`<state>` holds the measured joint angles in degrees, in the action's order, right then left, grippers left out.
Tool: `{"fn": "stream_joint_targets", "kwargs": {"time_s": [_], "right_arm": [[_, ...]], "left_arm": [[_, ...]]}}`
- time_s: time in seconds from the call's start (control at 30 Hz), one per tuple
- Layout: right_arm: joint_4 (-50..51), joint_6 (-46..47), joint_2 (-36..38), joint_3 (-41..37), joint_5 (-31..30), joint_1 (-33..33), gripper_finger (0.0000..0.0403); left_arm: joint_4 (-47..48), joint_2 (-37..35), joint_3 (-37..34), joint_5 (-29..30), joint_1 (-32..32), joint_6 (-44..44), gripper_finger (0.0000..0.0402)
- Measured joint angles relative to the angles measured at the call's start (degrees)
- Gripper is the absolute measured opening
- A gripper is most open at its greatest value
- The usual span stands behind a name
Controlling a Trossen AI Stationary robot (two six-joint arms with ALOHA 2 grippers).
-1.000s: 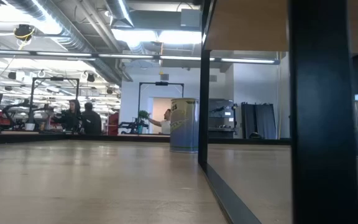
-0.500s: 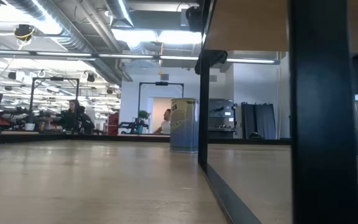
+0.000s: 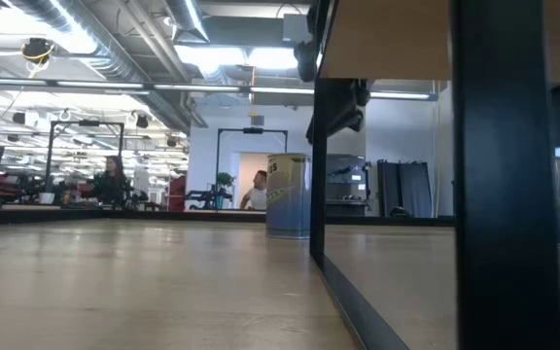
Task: Pick and place cans onto a shelf
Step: Put the bottom canned peas on the shelf
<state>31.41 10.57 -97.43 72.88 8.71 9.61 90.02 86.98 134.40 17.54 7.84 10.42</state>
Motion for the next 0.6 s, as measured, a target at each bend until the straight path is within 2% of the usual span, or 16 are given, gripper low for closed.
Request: {"fn": "stream_joint_targets", "kwargs": {"time_s": [0.6], "right_arm": [[-3.63, 0.73, -2.24, -2.11, -0.25, 0.15, 0.0074]], "left_arm": [[-0.01, 0.00, -0.02, 0.02, 0.00, 0.02, 0.0044]]}}
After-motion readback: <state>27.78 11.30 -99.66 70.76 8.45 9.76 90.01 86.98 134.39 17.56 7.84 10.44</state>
